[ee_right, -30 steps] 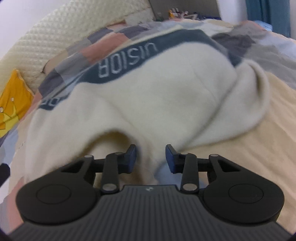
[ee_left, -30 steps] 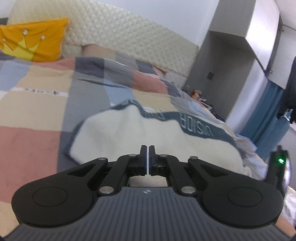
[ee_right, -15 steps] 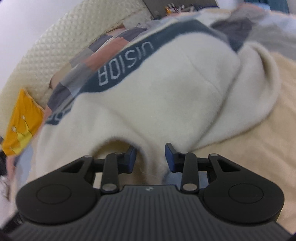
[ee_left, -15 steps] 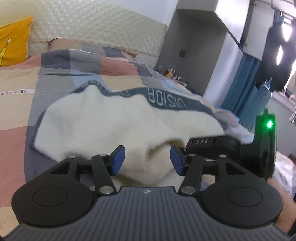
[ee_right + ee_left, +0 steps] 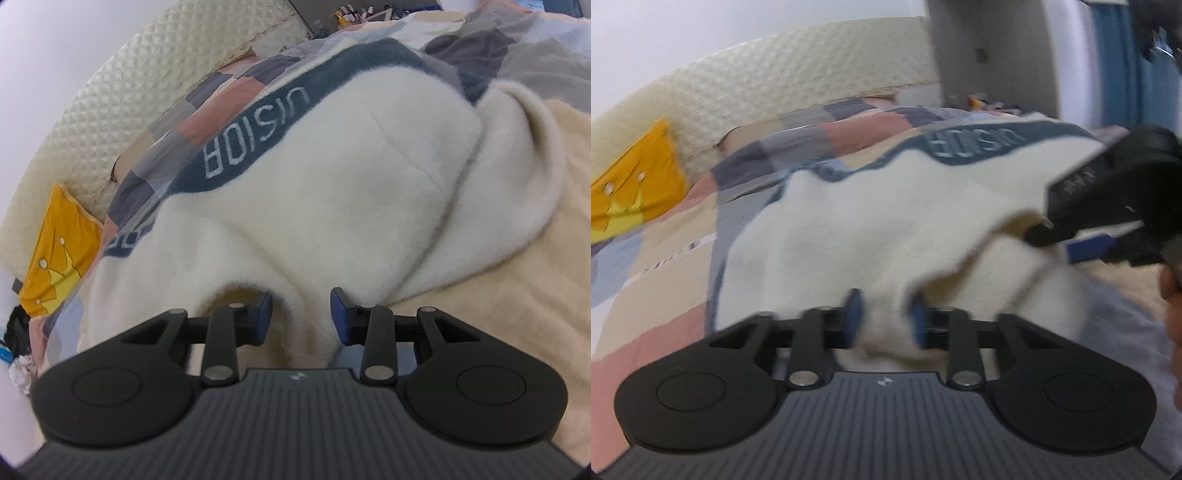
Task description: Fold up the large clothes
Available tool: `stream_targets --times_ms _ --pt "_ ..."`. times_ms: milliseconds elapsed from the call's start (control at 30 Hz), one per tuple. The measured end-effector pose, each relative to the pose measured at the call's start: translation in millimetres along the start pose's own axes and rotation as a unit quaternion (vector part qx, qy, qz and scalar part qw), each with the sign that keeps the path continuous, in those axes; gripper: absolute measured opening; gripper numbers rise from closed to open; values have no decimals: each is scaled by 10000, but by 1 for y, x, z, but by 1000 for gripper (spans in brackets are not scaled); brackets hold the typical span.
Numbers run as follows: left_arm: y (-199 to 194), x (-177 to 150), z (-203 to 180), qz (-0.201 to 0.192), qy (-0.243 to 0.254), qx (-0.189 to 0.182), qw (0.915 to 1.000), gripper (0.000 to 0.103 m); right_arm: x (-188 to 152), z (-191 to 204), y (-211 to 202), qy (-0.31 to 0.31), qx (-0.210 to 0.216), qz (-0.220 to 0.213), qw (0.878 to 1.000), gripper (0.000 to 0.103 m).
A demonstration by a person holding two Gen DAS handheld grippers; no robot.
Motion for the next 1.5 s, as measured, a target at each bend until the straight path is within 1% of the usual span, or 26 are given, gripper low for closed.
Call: stream_targets --times_ms 33,67,133,233,333,433,467,533,733,767,833,867,900,1100,1167,1233,1300,1367,1400,1467,1500 --pt "1 1 6 -38 -138 1 9999 15 -1 3 0 -109 -6 -3 9999 39" --pt "1 2 12 -78 -315 -37 9995 12 -2 7 0 -247 -31 -20 9997 39" --pt "-3 6 19 -193 -482 -91 9986 11 -5 15 1 -499 -44 -46 9987 39" --pt "-18 18 30 -554 -864 -186 9945 10 -7 26 0 -795 -88 -142 9967 40" --pt "-39 36 43 -966 -1088 -186 9892 10 -5 34 -5 -986 -84 -363 9944 40" --pt "-60 48 52 -1277 -1219 -151 9842 10 -3 38 -12 -1141 -139 -580 9917 41" --pt "-66 51 55 -1351 -1274 -148 9825 10 -2 39 -14 -1167 -133 -594 9913 44" --pt "-74 55 60 -1455 -1348 -143 9800 10 -3 39 -13 -1210 -200 -526 9911 41" --pt "-91 61 68 -1574 -1508 -163 9758 9 -5 31 -23 -1195 -676 -311 9900 40" --pt "-93 60 67 -1574 -1532 -196 9754 9 -6 30 -28 -1221 -840 -291 9885 40" --pt "-98 60 67 -1593 -1607 -280 9737 9 -11 27 -35 -1208 -1086 -247 9864 42" --pt "-100 61 68 -1604 -1619 -313 9732 9 -14 24 -38 -1161 -1169 -203 9861 46" --pt "-103 61 66 -1620 -1628 -343 9727 9 -16 22 -40 -1100 -1234 -152 9861 46" --pt "-113 62 64 -1660 -1619 -430 9718 7 -33 16 -40 -1177 -1369 266 9832 45" --pt "-111 62 67 -1640 -1629 -415 9720 7 -38 16 -45 -1014 -1316 291 9857 44" --pt "-110 61 70 -1579 -1654 -433 9725 7 -37 16 -57 -816 -1265 101 9885 42" --pt "-108 59 71 -1512 -1641 -462 9737 7 -35 23 -70 -1054 -1345 -279 9849 30" --pt "-105 57 72 -1431 -1616 -484 9752 7 -29 34 -83 -1327 -1437 -786 9775 25" --pt "-102 56 71 -1366 -1617 -528 9759 7 -27 39 -89 -1487 -1478 -1048 9721 18" --pt "-96 51 72 -1220 -1683 -606 9763 7 -22 46 -99 -1697 -1566 -1465 9619 17" --pt "-93 48 72 -1117 -1700 -672 9768 7 -20 47 -103 -1705 -1552 -1627 9594 17"
Point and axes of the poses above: each gripper's, at about its wrist camera, not at the fingertips, and y roughly the way its jaws point, z to its left, x to its top, the point moved 4 cm from there along y, roughly the way its jaws point, and after that the axes turned 2 degrees about -y, right-handed, at the moved point
